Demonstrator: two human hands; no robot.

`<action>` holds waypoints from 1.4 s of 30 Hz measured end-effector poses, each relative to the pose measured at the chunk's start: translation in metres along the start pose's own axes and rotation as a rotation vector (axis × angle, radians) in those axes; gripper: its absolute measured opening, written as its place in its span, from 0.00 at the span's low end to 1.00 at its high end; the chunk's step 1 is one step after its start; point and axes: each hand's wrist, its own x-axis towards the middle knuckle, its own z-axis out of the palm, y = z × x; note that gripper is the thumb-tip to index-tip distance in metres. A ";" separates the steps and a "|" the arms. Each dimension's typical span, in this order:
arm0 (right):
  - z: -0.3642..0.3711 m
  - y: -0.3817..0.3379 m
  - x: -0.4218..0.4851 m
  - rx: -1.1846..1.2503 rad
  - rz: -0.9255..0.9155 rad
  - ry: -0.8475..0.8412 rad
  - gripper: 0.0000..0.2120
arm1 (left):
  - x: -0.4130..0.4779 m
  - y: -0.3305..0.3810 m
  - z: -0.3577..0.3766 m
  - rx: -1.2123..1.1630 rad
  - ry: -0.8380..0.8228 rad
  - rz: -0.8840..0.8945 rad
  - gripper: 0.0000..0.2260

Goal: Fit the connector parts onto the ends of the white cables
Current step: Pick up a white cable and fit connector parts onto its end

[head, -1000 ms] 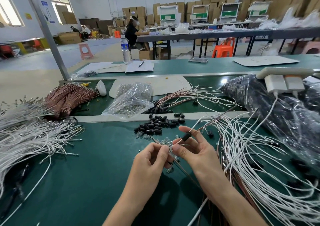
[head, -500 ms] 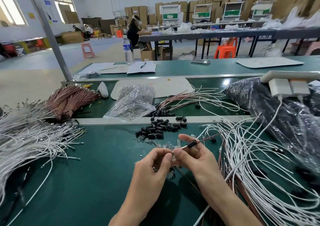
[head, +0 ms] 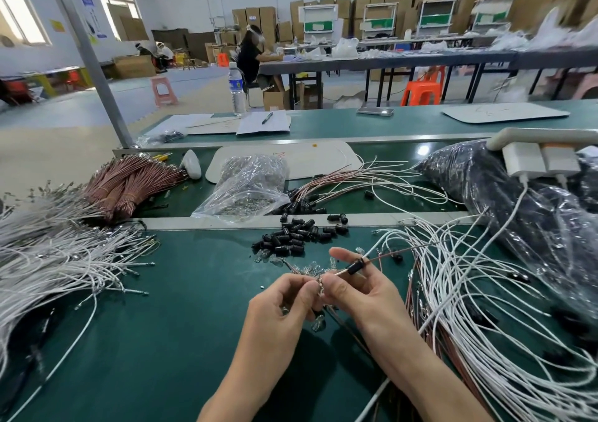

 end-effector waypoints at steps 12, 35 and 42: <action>0.003 0.002 0.001 0.026 0.015 -0.026 0.25 | 0.001 0.000 0.001 0.009 0.047 -0.017 0.05; 0.006 -0.007 -0.008 -0.120 0.051 -0.083 0.10 | 0.001 -0.001 -0.002 0.072 0.020 0.040 0.08; 0.000 -0.009 -0.003 0.025 0.047 0.095 0.11 | -0.012 -0.010 -0.042 0.540 0.119 0.143 0.07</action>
